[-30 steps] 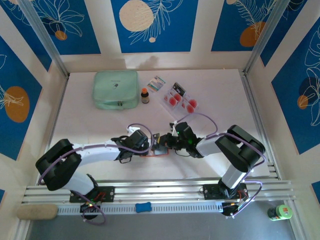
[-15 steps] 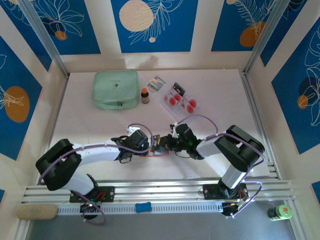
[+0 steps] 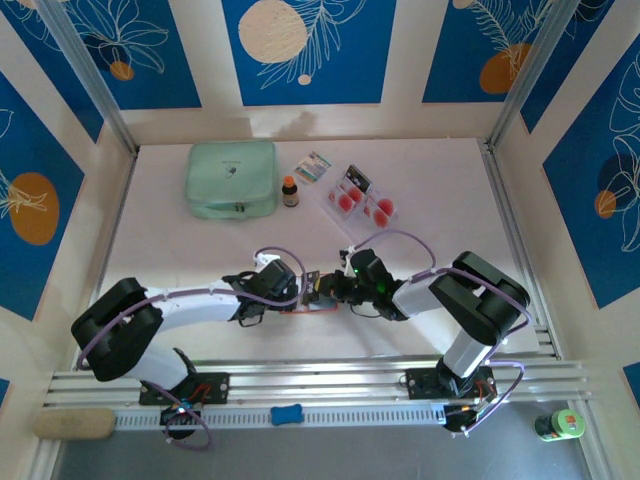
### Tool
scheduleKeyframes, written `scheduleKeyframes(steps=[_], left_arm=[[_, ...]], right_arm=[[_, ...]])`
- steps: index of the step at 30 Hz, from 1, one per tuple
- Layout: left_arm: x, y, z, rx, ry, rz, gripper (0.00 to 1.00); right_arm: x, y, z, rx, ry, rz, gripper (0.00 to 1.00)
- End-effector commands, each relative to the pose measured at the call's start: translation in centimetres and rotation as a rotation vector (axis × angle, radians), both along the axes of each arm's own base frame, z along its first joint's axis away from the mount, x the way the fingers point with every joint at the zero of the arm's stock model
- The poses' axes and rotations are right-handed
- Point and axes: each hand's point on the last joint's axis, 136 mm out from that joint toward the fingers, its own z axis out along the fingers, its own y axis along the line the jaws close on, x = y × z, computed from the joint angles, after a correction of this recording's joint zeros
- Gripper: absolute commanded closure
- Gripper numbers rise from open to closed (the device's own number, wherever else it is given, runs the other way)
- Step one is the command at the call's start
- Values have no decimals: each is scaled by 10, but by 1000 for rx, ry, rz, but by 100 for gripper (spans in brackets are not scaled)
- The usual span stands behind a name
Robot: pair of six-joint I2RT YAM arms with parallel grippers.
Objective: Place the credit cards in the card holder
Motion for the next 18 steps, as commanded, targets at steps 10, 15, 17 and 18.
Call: scheduleKeyframes(steps=[10, 15, 17, 18], left_arm=[[-8, 12, -10, 42, 39, 13, 0], [-8, 12, -11, 44, 41, 11, 0], [-7, 12, -10, 42, 39, 11, 0], [-8, 12, -10, 44, 40, 11, 0]], right_arm=[[-15, -9, -12, -66, 47, 3, 100], [-18, -9, -14, -81, 58, 7, 100], [-18, -9, -16, -87, 64, 8, 100], [-19, -8, -17, -91, 70, 10, 100]])
